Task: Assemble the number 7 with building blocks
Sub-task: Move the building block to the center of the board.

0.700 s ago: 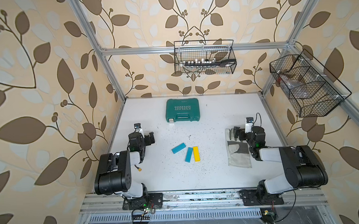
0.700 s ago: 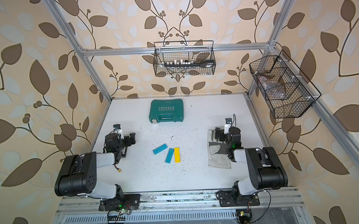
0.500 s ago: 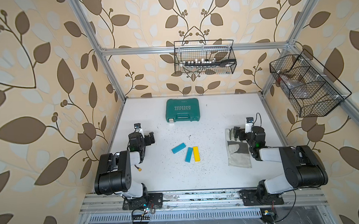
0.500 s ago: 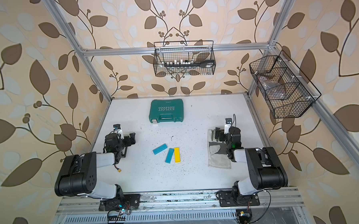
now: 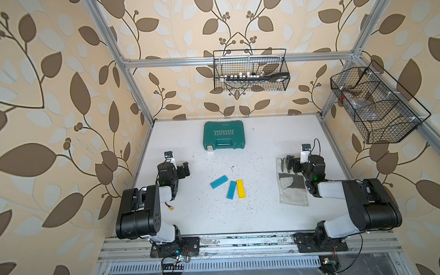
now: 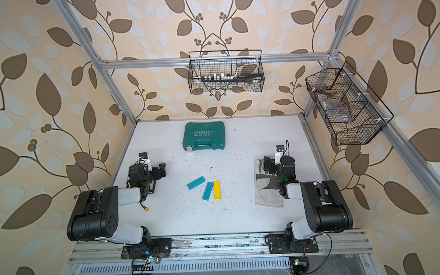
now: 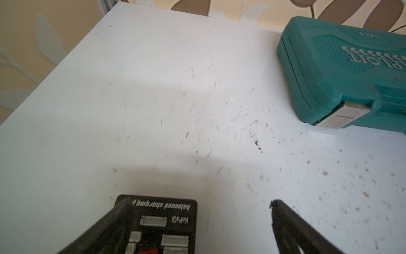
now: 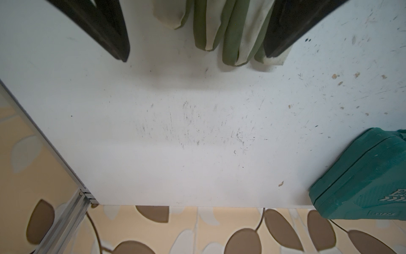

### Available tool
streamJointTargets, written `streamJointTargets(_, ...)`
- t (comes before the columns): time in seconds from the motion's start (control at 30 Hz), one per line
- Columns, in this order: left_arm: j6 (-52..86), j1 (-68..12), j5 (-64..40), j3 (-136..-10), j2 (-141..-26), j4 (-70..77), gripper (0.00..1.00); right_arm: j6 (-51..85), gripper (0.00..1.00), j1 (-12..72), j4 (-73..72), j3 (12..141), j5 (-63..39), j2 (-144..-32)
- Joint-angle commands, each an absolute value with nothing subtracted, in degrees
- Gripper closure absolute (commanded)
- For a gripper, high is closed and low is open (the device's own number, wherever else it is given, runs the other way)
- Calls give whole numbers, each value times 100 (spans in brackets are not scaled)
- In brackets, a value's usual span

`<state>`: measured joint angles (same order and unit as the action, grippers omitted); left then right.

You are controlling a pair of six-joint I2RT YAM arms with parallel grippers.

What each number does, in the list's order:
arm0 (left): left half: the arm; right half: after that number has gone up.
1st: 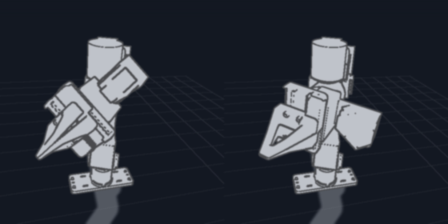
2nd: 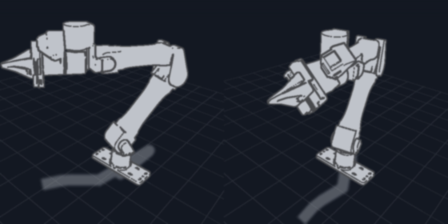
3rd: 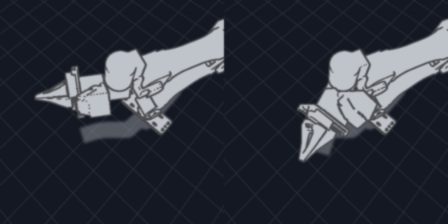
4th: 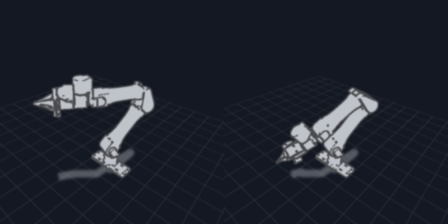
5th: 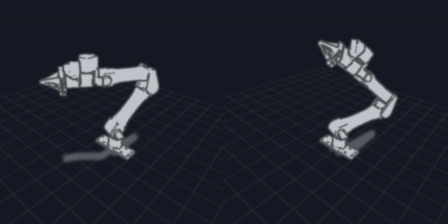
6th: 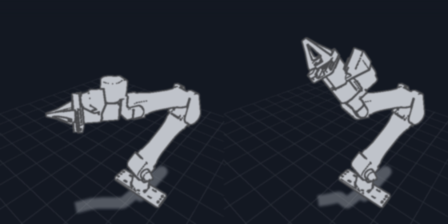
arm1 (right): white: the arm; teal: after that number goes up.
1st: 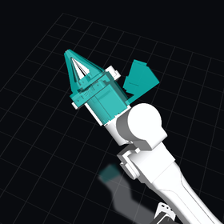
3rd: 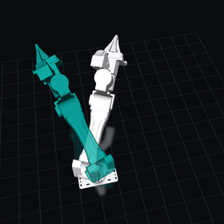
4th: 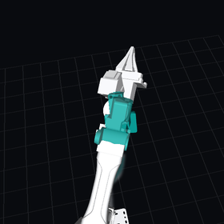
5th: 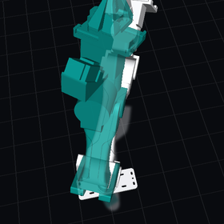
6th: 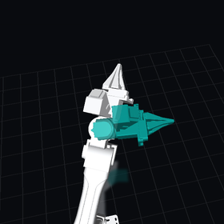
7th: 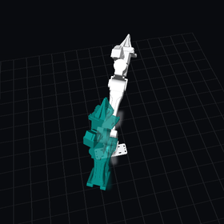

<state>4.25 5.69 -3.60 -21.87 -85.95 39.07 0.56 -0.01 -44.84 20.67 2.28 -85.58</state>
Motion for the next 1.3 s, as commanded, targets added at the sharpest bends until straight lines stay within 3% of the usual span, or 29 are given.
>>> streamJointTargets(0.0, 308, 633, -463, -2329, -8574, 4024, 1, 18, 1, 28, -4566, 2201, 185, -8631)
streamJointTargets(0.43, 308, 633, -475, -2346, -8586, 4034, 1, 18, 0, 22, -4568, 2192, 179, -8619)
streamJointTargets(0.53, 223, 621, -572, -2478, -8456, 3867, 6, 32, 0, 313, -4423, 2281, 1184, -8377)
streamJointTargets(0.6, 126, 568, -817, -3821, -8342, 1182, 1, 146, 1, 575, -2598, 3091, 2304, -8043)
streamJointTargets(0.7, 51, 510, -854, -5996, -9132, -2014, 3, 529, 1, 621, 93, 4432, 3006, -8086)
streamJointTargets(0.8, 235, 497, -1006, -7340, -9787, -3945, 9, 840, 1, 621, 1130, 5109, 2221, -8046)
streamJointTargets(0.87, 484, 495, -1232, -7429, -9771, -4294, 5, 1042, 3, 640, 1758, 5569, 1249, -8159)
streamJointTargets(0.97, 1028, 483, -1355, -6837, -9188, -4034, 1, 1314, 6, 831, 2584, 6197, 135, -8468)
streamJointTargets(1.13, 2653, 593, -379, -5829, -7793, -3765, 1, 1219, 6, 1435, 3215, 6555, -334, -8472)
streamJointTargets(1.27, 2385, 727, -829, -5259, -7134, -3264, 1, 1090, 5, 1712, 3421, 6619, -737, -8412)
